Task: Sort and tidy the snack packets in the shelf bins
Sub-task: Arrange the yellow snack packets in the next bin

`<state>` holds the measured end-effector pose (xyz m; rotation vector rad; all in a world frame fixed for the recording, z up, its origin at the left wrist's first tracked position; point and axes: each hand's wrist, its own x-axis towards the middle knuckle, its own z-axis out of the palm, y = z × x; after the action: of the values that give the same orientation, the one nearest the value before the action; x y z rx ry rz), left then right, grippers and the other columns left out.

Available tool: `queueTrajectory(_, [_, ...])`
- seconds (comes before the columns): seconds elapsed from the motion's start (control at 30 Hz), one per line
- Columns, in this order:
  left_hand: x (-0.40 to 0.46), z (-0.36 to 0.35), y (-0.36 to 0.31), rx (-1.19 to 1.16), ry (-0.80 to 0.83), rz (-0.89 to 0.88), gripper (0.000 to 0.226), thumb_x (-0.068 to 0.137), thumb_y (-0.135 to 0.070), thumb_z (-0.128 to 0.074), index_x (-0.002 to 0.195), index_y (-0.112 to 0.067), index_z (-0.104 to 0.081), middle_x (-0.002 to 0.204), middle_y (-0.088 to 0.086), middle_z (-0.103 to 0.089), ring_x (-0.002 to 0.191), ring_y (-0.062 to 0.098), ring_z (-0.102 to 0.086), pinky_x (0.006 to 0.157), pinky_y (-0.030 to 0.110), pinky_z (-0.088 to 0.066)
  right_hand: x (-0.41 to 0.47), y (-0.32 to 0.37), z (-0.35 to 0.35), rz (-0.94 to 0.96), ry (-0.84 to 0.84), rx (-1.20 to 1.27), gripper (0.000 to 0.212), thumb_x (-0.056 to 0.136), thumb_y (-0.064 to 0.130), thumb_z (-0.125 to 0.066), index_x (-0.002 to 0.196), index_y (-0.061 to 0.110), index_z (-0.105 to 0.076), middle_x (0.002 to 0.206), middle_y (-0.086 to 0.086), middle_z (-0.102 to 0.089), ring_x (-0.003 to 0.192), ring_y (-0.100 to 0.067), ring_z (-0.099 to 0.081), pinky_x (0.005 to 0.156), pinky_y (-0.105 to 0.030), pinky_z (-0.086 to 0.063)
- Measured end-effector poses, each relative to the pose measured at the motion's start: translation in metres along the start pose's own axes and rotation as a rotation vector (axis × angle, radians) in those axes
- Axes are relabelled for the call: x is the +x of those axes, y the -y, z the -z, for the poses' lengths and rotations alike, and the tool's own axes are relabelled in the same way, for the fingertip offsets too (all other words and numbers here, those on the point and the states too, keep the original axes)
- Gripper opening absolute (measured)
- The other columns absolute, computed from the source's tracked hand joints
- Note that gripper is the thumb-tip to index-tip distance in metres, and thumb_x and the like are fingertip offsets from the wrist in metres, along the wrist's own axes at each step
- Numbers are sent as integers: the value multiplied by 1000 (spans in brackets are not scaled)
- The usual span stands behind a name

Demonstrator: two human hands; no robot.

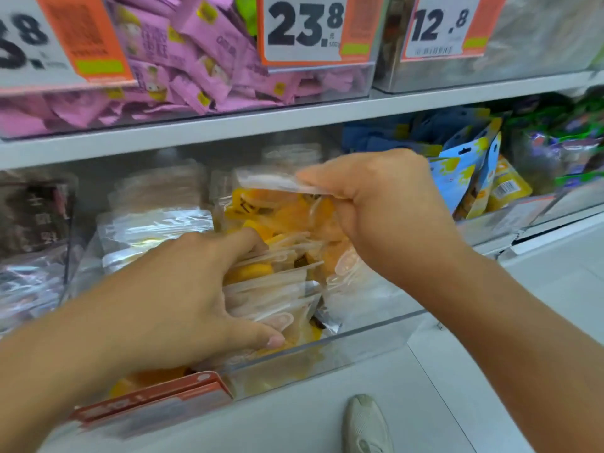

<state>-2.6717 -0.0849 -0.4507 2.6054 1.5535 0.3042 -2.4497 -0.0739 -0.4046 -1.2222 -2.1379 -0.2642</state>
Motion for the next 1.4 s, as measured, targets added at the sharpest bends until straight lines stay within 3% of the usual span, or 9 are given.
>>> queueTrajectory(0.23, [-16,22,-9,-23,-208,-77,70,52,-75,-82,107,-36,-65,98,-16,-60,86,16,-59,73,41,-56,29,1,-31,-125,456,303,19,90,16,-70,102,29,-79,84,8,-73,81,-9,-65,78,-25,-50])
queueTrajectory(0.37, [-14,30,-7,103,-244,-76,93,51,-95,-60,119,-31,-61,137,0,-37,128,27,-36,103,47,-39,39,8,-40,-116,619,428,39,92,1,-61,110,32,-76,96,10,-74,92,-8,-68,88,-36,-56])
queueTrajectory(0.43, [-12,32,-7,67,-143,-47,99,50,-98,-54,128,-38,-54,155,-5,-24,147,22,-21,116,49,-28,37,9,-38,-142,618,510,46,89,-5,-58,116,29,-73,107,9,-73,102,-6,-67,94,-34,-55])
queueTrajectory(0.57, [-9,31,-4,-90,58,9,105,43,-103,-47,134,-52,-37,127,-40,-32,121,-4,-44,103,31,-45,18,-11,-11,-213,529,325,54,83,6,-68,127,37,-62,116,21,-65,106,2,-60,93,-19,-51])
queueTrajectory(0.73, [-9,28,-2,-94,60,11,109,41,-103,-45,138,-53,-33,126,-43,-29,119,-10,-36,106,24,-39,4,-30,-16,-349,518,127,9,95,25,-64,102,26,-68,90,6,-66,86,-17,-59,80,-39,-52])
queueTrajectory(0.83, [-8,27,1,-132,43,-24,103,44,-105,-44,132,-51,-38,130,-44,-28,122,-9,-36,106,27,-40,10,-35,-28,-315,447,166,21,98,22,-61,80,13,-66,71,-6,-61,70,-24,-56,74,-40,-51])
queueTrajectory(1.03, [-3,26,-1,-337,-77,-42,101,52,-95,-57,136,-55,-18,158,-28,-6,144,3,-22,107,31,-31,31,0,-48,-194,449,411,29,97,14,-62,119,30,-72,104,9,-72,95,-6,-64,92,-26,-49])
queueTrajectory(1.17, [4,28,1,-308,-15,-101,110,58,-96,-50,152,-54,-10,154,-33,-21,143,-4,-21,113,31,-30,27,-3,-55,-258,446,515,23,96,12,-62,113,23,-74,102,4,-74,96,-11,-68,94,-39,-53])
queueTrajectory(1.4, [0,25,2,-220,-32,-68,114,55,-101,-42,152,-54,-3,153,-39,-9,140,-12,-12,110,23,-25,18,-13,-31,-242,274,199,14,94,19,-67,99,17,-80,82,-2,-74,77,-15,-63,82,-31,-49])
